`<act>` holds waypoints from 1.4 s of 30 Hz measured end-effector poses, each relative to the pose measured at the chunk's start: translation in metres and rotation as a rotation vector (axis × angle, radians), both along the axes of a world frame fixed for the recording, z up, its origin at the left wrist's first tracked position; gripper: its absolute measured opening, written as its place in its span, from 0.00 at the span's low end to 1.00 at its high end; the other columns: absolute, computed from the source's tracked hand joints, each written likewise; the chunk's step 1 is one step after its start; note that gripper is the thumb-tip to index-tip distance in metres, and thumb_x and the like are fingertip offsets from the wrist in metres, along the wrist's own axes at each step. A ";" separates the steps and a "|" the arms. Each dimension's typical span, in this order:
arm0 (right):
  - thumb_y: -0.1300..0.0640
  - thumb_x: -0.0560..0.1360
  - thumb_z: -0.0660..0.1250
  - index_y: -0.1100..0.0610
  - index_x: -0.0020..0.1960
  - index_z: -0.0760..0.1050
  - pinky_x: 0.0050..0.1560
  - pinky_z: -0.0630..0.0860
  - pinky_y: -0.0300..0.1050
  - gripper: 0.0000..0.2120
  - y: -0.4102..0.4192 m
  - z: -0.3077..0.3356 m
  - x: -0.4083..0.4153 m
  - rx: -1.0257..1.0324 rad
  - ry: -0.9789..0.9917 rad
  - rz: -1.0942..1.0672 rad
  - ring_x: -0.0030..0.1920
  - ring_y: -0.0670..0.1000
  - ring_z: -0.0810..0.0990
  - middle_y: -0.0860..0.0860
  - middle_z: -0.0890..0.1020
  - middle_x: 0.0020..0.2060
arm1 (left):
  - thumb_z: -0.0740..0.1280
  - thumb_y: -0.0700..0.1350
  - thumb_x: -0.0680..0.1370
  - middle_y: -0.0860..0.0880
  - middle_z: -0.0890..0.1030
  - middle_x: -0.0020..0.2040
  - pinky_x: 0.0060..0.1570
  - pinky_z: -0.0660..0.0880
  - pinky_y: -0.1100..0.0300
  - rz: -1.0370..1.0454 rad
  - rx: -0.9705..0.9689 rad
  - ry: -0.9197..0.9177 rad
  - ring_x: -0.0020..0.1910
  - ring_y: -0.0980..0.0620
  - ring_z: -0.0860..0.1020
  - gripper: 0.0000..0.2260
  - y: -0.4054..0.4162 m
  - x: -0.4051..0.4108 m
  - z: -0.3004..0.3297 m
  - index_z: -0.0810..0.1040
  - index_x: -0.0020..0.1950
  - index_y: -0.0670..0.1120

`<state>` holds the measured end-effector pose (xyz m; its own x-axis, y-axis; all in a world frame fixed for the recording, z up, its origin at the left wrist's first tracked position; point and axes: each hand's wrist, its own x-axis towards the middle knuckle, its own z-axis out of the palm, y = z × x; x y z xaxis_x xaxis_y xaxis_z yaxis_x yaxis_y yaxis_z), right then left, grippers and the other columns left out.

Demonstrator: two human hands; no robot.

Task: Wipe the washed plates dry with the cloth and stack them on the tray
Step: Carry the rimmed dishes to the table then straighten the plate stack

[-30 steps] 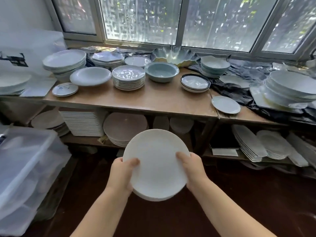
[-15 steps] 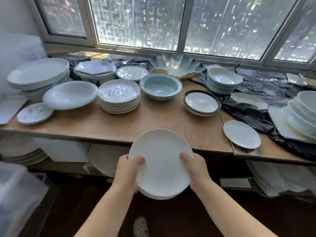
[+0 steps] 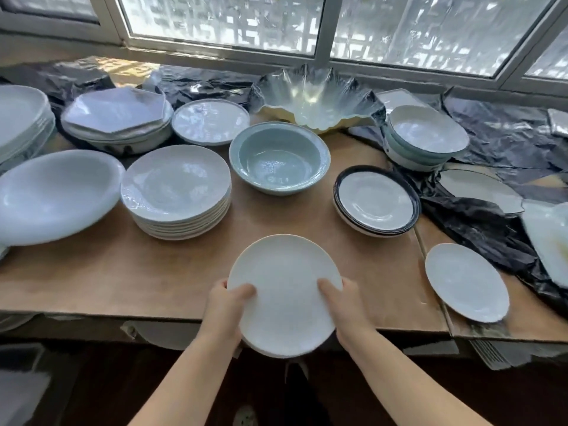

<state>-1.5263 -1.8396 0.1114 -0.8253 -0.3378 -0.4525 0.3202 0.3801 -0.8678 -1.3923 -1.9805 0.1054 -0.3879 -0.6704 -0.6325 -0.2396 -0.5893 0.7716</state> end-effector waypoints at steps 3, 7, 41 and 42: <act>0.56 0.73 0.67 0.59 0.49 0.79 0.49 0.79 0.61 0.08 -0.016 -0.019 -0.032 0.069 -0.004 0.065 0.47 0.61 0.81 0.61 0.80 0.50 | 0.68 0.37 0.72 0.43 0.78 0.48 0.34 0.78 0.50 0.036 0.019 -0.045 0.44 0.41 0.79 0.16 -0.011 -0.027 -0.009 0.69 0.58 0.45; 0.56 0.75 0.67 0.63 0.54 0.77 0.53 0.78 0.60 0.12 -0.037 -0.036 -0.071 0.107 -0.020 0.118 0.52 0.62 0.79 0.61 0.77 0.55 | 0.68 0.37 0.73 0.43 0.77 0.49 0.36 0.79 0.46 0.081 0.044 -0.095 0.43 0.41 0.78 0.15 -0.024 -0.062 -0.015 0.69 0.58 0.45; 0.53 0.76 0.63 0.59 0.53 0.76 0.42 0.75 0.40 0.11 -0.104 -0.064 -0.125 0.234 -0.005 0.404 0.47 0.46 0.77 0.55 0.74 0.55 | 0.68 0.35 0.69 0.43 0.81 0.49 0.47 0.80 0.43 0.189 -0.081 -0.237 0.46 0.40 0.80 0.13 -0.082 -0.113 -0.036 0.77 0.52 0.46; 0.53 0.76 0.63 0.58 0.54 0.75 0.40 0.72 0.36 0.11 -0.103 -0.062 -0.126 0.243 0.010 0.410 0.47 0.42 0.75 0.52 0.72 0.55 | 0.68 0.36 0.68 0.43 0.81 0.50 0.49 0.79 0.42 0.174 -0.125 -0.252 0.47 0.41 0.80 0.14 -0.083 -0.112 -0.035 0.78 0.52 0.46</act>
